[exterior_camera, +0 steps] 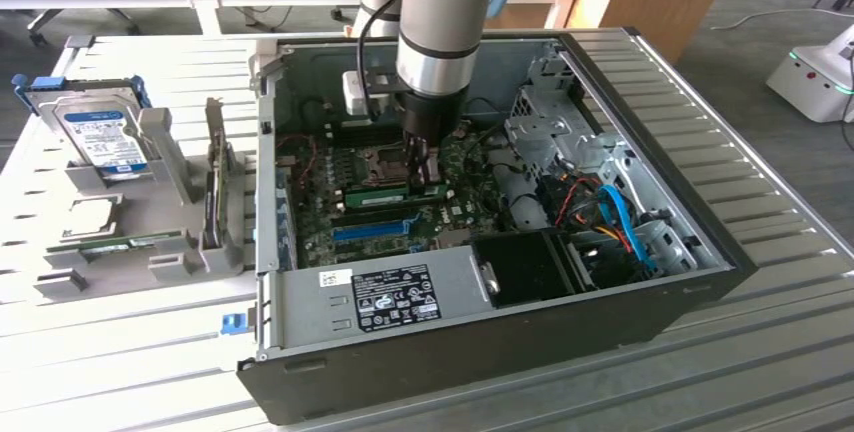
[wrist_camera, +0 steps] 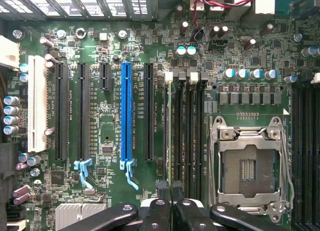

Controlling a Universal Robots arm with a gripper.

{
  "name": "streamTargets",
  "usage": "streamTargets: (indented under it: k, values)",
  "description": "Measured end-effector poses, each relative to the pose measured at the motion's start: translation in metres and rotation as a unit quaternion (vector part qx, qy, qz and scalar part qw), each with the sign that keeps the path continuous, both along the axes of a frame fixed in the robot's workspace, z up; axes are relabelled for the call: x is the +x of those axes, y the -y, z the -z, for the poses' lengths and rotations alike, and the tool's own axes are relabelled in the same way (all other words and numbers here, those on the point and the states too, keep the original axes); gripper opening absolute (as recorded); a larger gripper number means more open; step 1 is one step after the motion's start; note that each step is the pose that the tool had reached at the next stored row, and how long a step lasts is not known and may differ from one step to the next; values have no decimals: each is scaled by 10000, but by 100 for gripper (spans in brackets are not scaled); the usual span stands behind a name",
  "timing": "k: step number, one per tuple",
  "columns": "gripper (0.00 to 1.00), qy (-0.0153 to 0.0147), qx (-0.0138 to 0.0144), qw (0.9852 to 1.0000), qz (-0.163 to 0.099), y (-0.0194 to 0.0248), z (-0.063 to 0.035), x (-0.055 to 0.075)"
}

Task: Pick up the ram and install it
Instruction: 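Insert the ram into the slot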

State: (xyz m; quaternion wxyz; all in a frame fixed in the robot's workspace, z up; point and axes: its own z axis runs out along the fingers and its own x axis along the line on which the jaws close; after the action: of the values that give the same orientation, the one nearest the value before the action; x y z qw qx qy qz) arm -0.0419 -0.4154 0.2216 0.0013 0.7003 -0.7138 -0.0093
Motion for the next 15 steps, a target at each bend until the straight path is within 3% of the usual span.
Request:
streamTargets:
  k: [8,11,15]
  values:
    - [13,0,1,10000,0,0,0,0]
    - [25,0,1,10000,0,0,0,0]
    - [25,0,1,10000,0,0,0,0]
